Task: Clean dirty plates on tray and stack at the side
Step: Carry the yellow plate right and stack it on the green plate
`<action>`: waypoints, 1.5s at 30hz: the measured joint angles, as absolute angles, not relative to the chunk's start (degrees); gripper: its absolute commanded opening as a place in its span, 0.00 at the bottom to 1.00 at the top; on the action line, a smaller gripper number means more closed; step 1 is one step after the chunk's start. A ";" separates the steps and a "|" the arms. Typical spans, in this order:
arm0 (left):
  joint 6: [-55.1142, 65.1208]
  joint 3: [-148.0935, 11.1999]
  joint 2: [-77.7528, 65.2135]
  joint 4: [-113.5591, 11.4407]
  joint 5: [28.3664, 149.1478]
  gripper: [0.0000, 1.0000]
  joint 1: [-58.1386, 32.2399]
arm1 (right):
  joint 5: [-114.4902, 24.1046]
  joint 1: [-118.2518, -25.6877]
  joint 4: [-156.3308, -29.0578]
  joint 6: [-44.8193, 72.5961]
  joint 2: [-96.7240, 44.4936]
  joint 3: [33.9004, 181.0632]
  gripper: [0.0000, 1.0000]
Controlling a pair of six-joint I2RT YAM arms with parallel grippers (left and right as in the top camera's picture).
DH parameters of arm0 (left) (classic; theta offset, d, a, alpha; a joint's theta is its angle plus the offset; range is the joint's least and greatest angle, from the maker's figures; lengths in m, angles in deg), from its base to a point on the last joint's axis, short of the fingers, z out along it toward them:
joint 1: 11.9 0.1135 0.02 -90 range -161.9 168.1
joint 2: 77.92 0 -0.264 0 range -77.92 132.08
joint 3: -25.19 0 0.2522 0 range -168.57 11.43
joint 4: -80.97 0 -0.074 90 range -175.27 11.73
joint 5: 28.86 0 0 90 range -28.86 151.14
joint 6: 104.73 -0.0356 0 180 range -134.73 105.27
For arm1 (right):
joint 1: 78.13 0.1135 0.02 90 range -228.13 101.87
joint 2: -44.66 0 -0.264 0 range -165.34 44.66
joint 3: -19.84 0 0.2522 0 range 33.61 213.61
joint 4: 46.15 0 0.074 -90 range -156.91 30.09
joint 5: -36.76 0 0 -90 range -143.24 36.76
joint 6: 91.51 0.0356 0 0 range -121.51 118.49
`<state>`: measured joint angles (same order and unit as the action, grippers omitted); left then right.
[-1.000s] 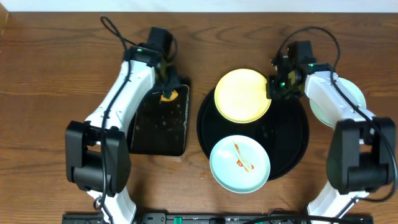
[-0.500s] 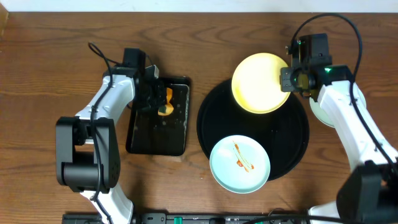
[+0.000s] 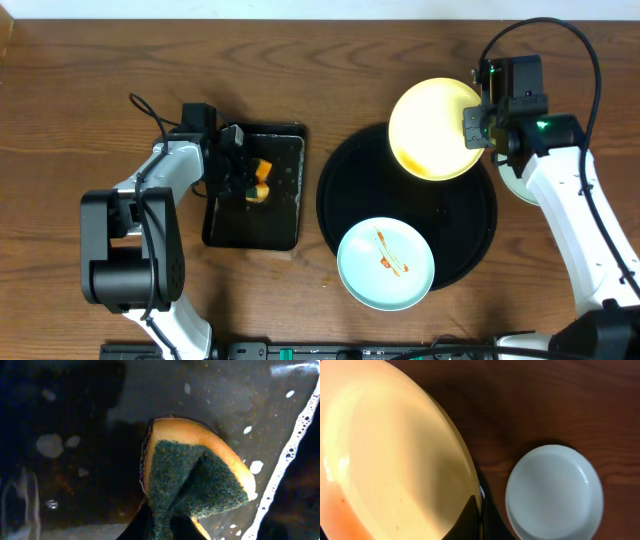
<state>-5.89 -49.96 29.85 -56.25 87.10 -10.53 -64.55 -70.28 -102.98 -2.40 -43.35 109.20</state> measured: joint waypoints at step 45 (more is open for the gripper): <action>-3.82 -49.50 29.76 -57.28 88.17 0.07 -10.12 | -101.77 -44.20 -101.86 -15.88 -41.32 109.20 0.01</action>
<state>-3.82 -49.50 29.76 -57.28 88.17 -10.12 -101.77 -44.20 -101.86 -15.88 -41.32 109.20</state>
